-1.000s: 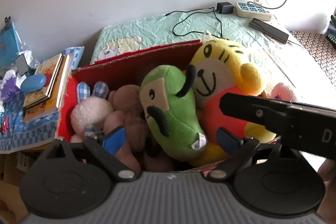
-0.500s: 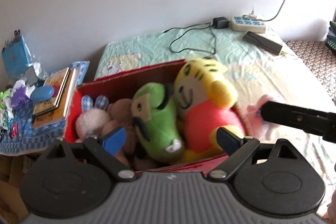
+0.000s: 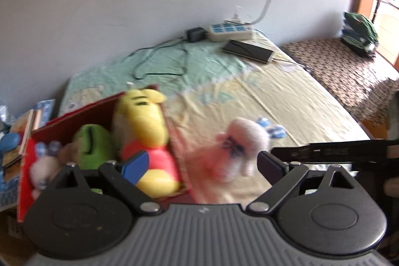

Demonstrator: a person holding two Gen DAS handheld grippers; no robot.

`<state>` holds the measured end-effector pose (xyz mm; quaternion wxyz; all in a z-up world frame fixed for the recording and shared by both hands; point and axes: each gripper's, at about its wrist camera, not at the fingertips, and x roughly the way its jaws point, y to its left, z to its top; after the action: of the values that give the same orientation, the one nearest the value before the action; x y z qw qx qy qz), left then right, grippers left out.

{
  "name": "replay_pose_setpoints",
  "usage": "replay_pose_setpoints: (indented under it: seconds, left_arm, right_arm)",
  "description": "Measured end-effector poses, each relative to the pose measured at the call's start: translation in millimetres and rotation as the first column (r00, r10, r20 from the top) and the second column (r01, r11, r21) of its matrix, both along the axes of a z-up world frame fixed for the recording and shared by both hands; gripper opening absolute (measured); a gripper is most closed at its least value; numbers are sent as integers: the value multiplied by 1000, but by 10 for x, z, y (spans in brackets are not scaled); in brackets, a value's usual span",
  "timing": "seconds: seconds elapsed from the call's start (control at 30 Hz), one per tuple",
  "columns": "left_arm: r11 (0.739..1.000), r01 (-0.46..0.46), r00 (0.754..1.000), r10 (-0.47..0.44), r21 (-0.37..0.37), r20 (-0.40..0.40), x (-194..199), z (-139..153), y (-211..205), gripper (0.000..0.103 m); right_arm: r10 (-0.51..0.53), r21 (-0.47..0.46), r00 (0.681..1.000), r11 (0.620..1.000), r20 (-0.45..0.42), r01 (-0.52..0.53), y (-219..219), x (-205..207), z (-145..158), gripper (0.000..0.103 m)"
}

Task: Organize objects
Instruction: 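Move the right gripper to the white bunny with blue checked ears, then close the right gripper on the white bunny's body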

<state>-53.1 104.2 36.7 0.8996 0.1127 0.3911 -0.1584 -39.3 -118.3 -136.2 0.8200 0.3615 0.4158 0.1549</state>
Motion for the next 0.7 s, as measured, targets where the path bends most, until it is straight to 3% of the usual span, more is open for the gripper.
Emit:
replay_pose_setpoints:
  seconds: [0.17, 0.47, 0.53, 0.63, 0.7]
  left_arm:
    - [999, 17, 999, -19, -27, -43, -21, -122, -127, 94]
    - [997, -71, 994, 69, -15, -89, -60, -243, -120, 94]
    - [996, -88, 992, 87, -12, -96, -79, -256, -117, 94]
    - [994, -106, 989, 105, -8, -102, -89, -278, -131, 94]
    - [994, -107, 989, 106, -9, -103, -100, -279, -160, 94]
  right_arm:
    - [73, 3, 997, 997, -35, -73, 96, 166, -205, 45]
    - [121, 11, 992, 993, -18, -121, 257, 426, -365, 42]
    - [143, 33, 990, 989, -17, -142, 250, 444, -366, 25]
    - [161, 34, 987, 986, -19, -161, 193, 429, -335, 12]
    - [167, 31, 986, 986, -21, -167, 103, 398, -311, 11]
